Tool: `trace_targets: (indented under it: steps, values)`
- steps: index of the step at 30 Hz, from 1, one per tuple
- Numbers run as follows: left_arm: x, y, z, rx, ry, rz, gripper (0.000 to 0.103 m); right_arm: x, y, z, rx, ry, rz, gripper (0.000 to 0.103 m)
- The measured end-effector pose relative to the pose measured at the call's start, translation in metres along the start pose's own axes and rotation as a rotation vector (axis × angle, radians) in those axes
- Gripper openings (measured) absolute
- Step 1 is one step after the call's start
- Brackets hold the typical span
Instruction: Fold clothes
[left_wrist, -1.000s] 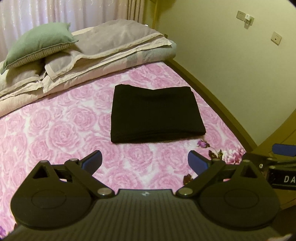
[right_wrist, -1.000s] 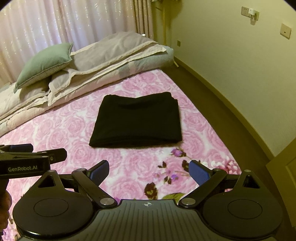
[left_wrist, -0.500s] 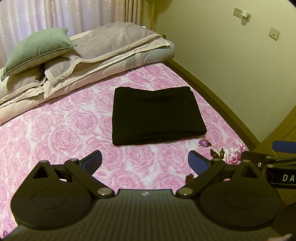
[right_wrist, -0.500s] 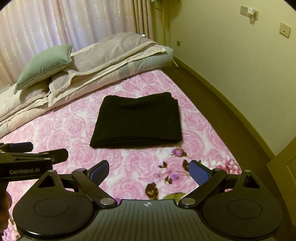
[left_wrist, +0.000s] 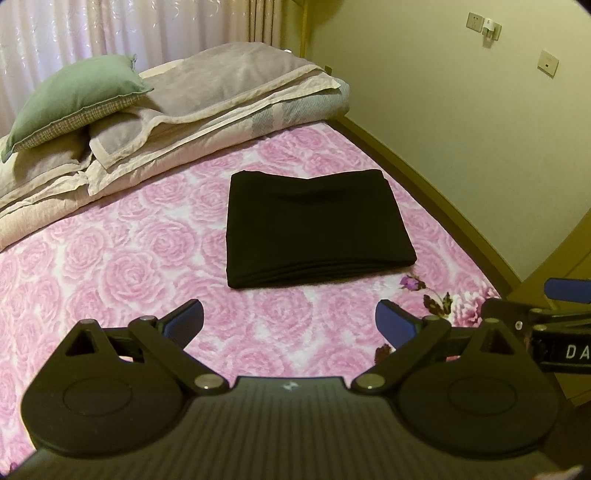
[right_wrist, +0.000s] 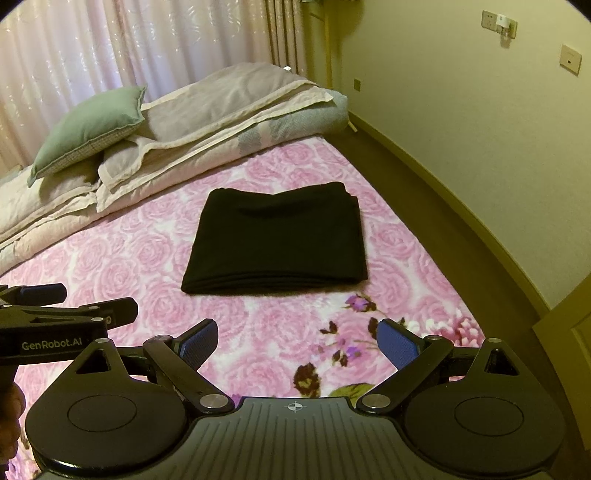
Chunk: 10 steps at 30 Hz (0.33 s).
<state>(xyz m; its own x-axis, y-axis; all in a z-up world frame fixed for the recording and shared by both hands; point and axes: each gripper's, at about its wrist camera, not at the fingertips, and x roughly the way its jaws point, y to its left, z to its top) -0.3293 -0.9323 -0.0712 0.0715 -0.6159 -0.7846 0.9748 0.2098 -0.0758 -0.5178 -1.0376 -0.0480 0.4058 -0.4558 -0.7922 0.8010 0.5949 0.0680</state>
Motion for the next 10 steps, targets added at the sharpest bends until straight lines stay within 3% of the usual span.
trace_targets:
  steps: [10]
  values:
    - [0.0002,0.0006,-0.0005,0.009,-0.006,0.015,0.099,0.0021,0.0005,0.0014,-0.003,0.007,0.001,0.096]
